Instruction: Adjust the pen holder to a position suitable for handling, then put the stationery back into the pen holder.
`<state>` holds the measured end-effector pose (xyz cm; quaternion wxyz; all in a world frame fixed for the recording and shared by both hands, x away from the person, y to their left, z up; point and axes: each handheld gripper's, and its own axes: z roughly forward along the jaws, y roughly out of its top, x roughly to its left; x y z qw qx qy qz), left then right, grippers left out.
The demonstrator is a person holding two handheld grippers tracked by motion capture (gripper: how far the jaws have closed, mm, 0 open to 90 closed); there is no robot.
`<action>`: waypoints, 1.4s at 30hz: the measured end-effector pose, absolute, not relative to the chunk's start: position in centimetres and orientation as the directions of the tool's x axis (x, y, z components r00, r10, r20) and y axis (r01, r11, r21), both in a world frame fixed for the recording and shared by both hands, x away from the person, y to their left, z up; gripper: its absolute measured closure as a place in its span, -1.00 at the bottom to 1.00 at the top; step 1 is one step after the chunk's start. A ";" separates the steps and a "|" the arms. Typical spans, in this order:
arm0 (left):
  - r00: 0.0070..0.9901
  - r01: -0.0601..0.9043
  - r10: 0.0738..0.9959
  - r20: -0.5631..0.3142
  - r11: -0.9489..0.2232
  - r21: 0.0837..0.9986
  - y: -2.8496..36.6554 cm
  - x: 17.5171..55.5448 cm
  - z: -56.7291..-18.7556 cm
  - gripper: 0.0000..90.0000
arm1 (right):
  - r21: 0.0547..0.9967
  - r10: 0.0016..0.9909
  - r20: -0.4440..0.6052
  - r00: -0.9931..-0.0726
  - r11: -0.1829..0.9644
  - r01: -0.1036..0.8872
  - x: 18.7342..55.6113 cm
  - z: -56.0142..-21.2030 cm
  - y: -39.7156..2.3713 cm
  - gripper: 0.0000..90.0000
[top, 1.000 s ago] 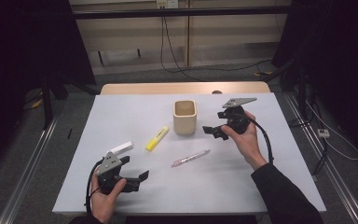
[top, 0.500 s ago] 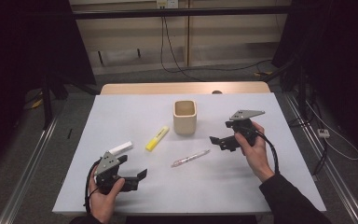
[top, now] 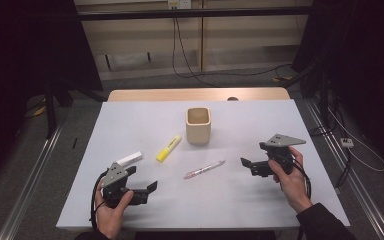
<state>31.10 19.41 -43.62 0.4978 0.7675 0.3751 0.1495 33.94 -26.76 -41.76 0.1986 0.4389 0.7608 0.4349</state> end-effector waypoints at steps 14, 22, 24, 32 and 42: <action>0.701 0.417 0.703 -0.119 -0.268 0.869 20.1 31.1 -43.1 -0.85 | 0.862 0.882 0.084 -0.464 0.169 0.478 31.7 -42.8 -28.5 -0.82; 0.668 0.427 0.732 -0.131 -0.233 0.874 21.6 31.3 -42.3 -0.85 | 0.871 0.886 0.081 -0.457 0.160 0.464 30.2 -43.6 -29.4 -0.82; 0.670 0.424 0.730 -0.132 -0.231 0.875 21.9 31.5 -42.0 -0.85 | 0.868 0.882 0.083 -0.464 0.165 0.469 29.9 -43.8 -29.4 -0.82; 0.679 0.428 0.721 -0.138 -0.236 0.872 23.0 32.0 -41.2 -0.85 | 0.873 0.878 0.079 -0.472 0.167 0.458 29.5 -43.9 -29.5 -0.82; 0.724 0.461 0.668 -0.173 -0.281 0.842 23.6 33.7 -40.6 -0.84 | 0.871 0.864 0.078 -0.498 0.184 0.455 29.6 -44.0 -28.8 -0.82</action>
